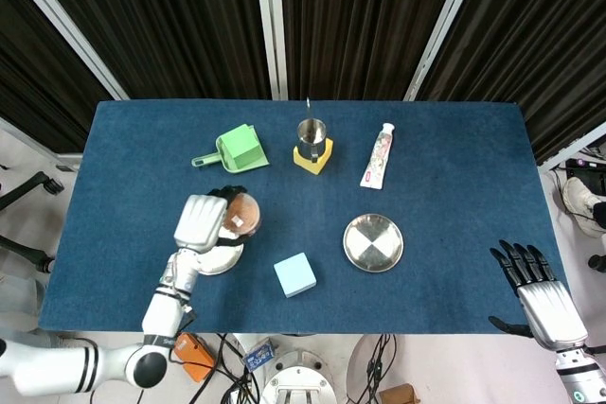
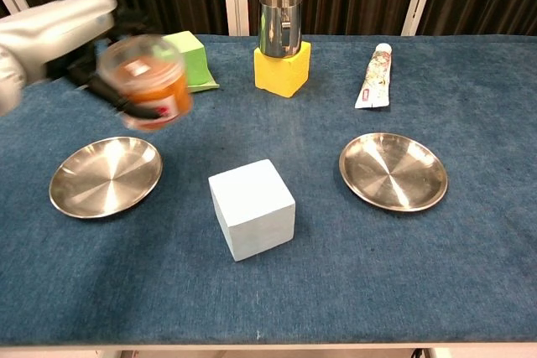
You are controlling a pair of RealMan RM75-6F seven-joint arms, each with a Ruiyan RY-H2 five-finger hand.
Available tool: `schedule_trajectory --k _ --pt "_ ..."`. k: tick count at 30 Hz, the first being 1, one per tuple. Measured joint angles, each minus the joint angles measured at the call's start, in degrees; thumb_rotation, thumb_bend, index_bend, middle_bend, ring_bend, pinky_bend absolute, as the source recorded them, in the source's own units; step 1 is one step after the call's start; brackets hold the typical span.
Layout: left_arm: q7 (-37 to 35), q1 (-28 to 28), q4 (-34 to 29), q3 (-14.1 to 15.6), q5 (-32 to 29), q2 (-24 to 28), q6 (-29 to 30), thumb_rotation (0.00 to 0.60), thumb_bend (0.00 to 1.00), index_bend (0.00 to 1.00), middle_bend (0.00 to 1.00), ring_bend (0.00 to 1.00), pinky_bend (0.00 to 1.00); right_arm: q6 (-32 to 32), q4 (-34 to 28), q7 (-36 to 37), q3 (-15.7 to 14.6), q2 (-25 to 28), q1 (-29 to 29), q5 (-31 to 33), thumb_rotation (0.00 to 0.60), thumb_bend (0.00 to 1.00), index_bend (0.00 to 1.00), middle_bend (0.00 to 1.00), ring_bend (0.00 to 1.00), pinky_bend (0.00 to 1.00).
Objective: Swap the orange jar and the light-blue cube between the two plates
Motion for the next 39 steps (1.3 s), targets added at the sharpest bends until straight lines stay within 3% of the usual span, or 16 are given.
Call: schedule_trajectory --k 2,5,13,18,24,28,32,39 --pt "-1.86 1.92 0.73 2.62 1.2 1.14 0.05 0.6 0.34 0.55 0.56 0.59 0.64 -0.28 -0.37 -0.9 -0.05 -0.3 0.06 -0.19 0.532 0.16 0.0 0.0 0.0 0.0" --pt "-3.4 2.78 3.5 4.05 1.68 1.05 -0.64 0.6 0.29 0.53 0.51 0.52 0.59 -0.17 -0.46 -1.07 -0.18 -0.39 0.04 -0.67 0.531 0.16 0.0 0.0 0.0 0.0" --pt "-6.05 3.48 9.8 5.72 2.85 -1.2 -3.67 0.6 0.07 0.19 0.17 0.15 0.35 0.46 0.09 0.26 -0.33 -0.06 0.02 -1.54 0.531 0.16 0.0 0.0 0.0 0.0" --pt "-5.01 3.79 7.63 6.25 1.86 0.25 -4.74 0.6 0.02 0.09 0.08 0.07 0.3 0.68 0.58 0.44 -0.64 -0.71 0.44 -3.59 0.532 0.16 0.0 0.0 0.0 0.0" --pt "-4.98 5.35 2.07 7.75 5.07 4.46 -2.81 0.6 0.0 0.06 0.07 0.06 0.29 -1.1 -0.33 0.59 -0.75 -2.04 3.59 -8.09 0.531 0.16 0.0 0.0 0.0 0.0" --pt "-5.6 7.57 -0.91 9.7 11.15 7.97 1.22 0.6 0.0 0.06 0.07 0.05 0.28 -6.32 -3.59 0.01 -0.05 -2.76 7.8 -9.6 0.531 0.16 0.0 0.0 0.0 0.0" --pt "-7.2 11.99 -2.48 12.72 17.78 12.82 7.71 0.6 0.01 0.06 0.07 0.05 0.27 -15.85 -7.79 -2.24 2.52 -4.91 13.72 -8.37 0.531 0.16 0.0 0.0 0.0 0.0" --pt "-15.45 18.28 -0.25 15.53 20.72 17.21 12.72 0.6 0.02 0.06 0.07 0.05 0.25 -33.37 -10.24 -11.4 9.85 -16.07 24.49 3.43 0.531 0.16 0.0 0.0 0.0 0.0"
